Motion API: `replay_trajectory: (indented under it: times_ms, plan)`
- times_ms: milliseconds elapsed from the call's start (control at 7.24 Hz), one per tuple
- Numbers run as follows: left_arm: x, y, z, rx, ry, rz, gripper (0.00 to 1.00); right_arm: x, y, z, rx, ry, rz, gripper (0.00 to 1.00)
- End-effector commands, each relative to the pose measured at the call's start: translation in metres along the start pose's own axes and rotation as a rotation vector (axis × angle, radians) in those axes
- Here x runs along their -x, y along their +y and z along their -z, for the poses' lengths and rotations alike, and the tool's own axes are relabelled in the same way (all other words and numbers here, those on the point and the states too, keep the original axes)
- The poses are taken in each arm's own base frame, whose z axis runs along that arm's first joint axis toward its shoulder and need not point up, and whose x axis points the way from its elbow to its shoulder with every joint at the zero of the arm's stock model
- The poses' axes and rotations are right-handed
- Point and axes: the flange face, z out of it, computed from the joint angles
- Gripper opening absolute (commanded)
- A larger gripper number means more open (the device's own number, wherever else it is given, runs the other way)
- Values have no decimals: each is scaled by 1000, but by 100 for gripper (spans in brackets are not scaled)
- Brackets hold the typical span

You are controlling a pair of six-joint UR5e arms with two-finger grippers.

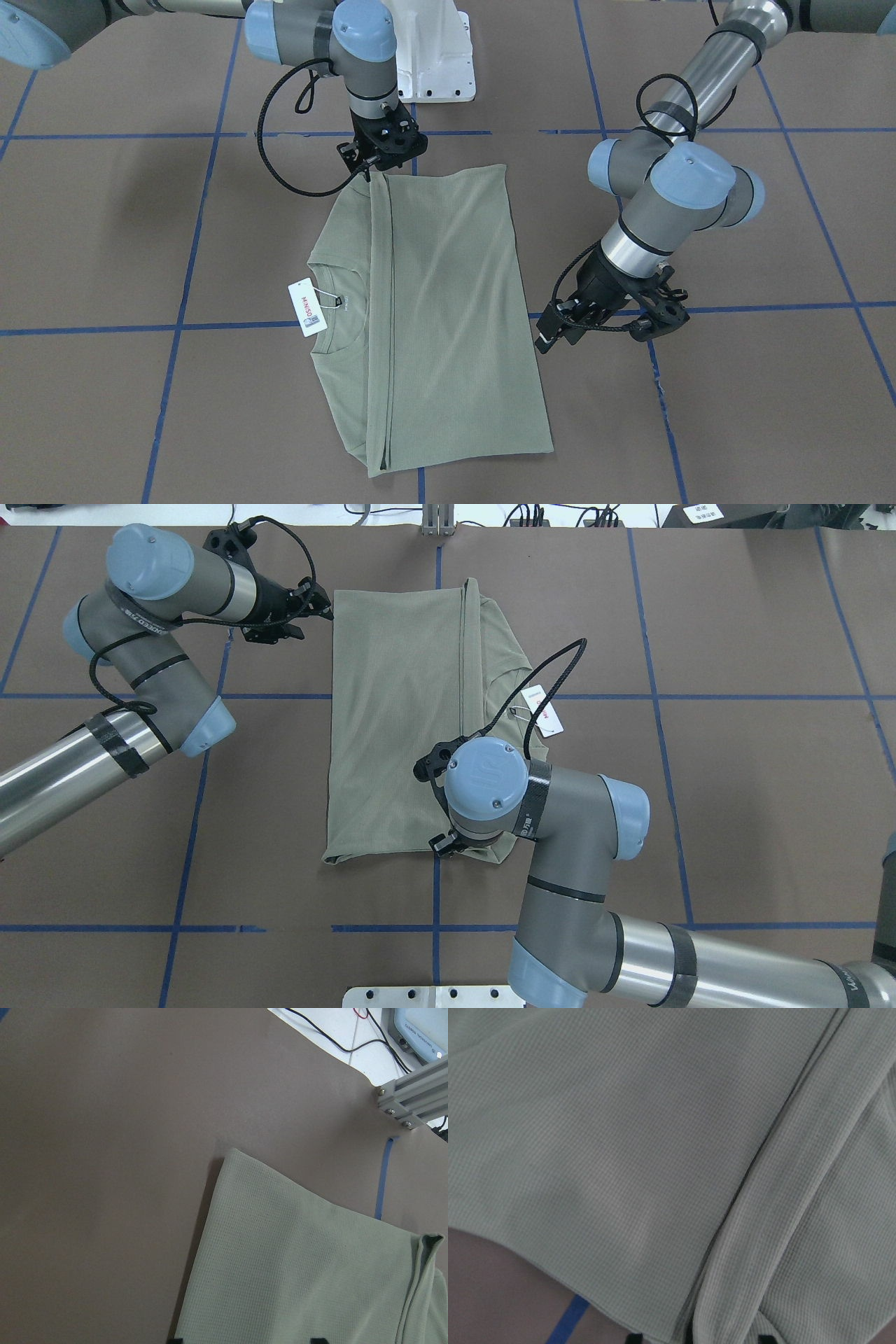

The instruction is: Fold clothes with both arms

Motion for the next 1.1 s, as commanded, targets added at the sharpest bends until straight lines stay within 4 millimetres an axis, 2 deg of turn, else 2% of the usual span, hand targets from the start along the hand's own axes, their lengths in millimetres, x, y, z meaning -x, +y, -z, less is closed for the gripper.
replay_trajectory:
  times_ms: [0, 138, 276, 414, 690, 967]
  plan:
    - [0, 0, 0, 0, 0, 0, 68, 3, 8, -10, 1, 21, 22, 54]
    - [0, 0, 0, 0, 0, 2, 68, 7, 9, -10, 0, 19, 27, 48]
    - [0, 0, 0, 0, 0, 2, 68, 6, 10, -10, 4, 24, 26, 37]
    - [0, 0, 0, 0, 0, 2, 68, 6, 11, -8, 5, 25, 25, 1]
    - [0, 0, 0, 0, 0, 2, 68, 2, 6, -3, 0, 22, 19, 0]
    - [0, 0, 0, 0, 0, 2, 68, -17, 2, 5, -12, 23, 0, 0]
